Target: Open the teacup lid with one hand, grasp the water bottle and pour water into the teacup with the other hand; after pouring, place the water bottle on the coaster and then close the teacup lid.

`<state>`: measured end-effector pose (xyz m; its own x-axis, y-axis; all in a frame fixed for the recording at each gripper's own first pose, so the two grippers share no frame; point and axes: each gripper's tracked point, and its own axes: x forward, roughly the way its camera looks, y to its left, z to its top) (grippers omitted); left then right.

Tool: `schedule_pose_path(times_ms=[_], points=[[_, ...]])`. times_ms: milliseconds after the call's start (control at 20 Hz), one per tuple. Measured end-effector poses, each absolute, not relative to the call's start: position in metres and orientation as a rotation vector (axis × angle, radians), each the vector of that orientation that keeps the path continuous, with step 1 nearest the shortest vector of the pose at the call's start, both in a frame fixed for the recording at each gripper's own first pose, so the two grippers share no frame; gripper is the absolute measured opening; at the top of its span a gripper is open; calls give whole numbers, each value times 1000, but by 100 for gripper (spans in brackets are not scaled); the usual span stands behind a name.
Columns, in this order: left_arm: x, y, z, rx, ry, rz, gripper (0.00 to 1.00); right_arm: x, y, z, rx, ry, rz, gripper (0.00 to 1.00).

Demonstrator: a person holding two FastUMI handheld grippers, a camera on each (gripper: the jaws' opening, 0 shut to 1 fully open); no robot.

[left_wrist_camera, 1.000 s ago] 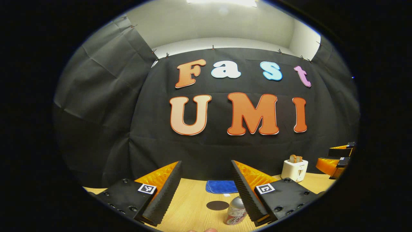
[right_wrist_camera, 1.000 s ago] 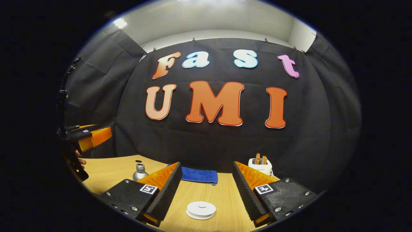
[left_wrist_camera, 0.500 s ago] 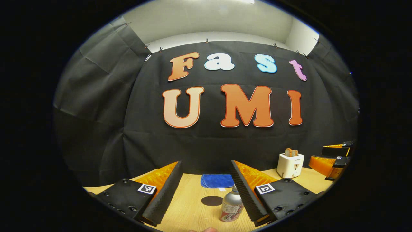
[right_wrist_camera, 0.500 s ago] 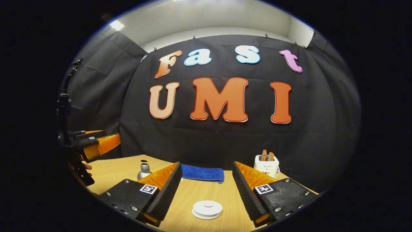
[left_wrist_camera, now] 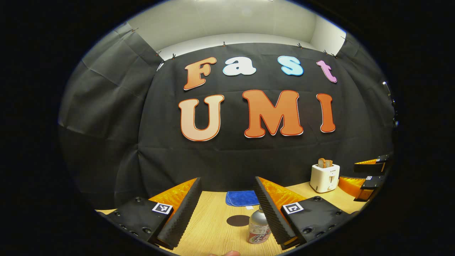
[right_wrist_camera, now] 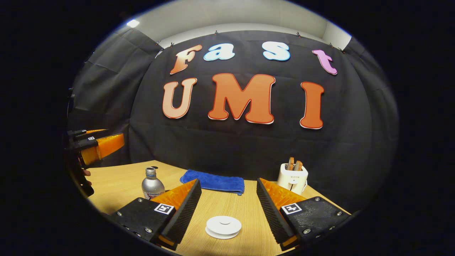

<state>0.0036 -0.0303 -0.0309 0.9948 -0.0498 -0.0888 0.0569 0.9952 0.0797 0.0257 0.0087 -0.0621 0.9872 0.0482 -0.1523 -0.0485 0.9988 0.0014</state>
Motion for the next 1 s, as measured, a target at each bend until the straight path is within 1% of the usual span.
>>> schedule_pose_path(times_ms=[400,550,800,850,900,950,1000], points=[[2,-38,-50,131,126,-80,96,43,15,-140,17,348,89,90],[3,-40,-57,151,135,-87,96,48,18,-166,13,409,105,86],[5,-44,-72,176,171,-91,96,56,24,-187,52,450,124,79],[5,-44,-75,179,180,-90,97,57,22,-193,65,464,125,73],[6,-44,-76,179,183,-87,96,57,21,-196,69,472,123,70],[6,-44,-78,180,186,-87,97,59,21,-199,69,477,127,64],[7,-44,-80,182,192,-87,96,60,22,-200,67,475,134,62]])
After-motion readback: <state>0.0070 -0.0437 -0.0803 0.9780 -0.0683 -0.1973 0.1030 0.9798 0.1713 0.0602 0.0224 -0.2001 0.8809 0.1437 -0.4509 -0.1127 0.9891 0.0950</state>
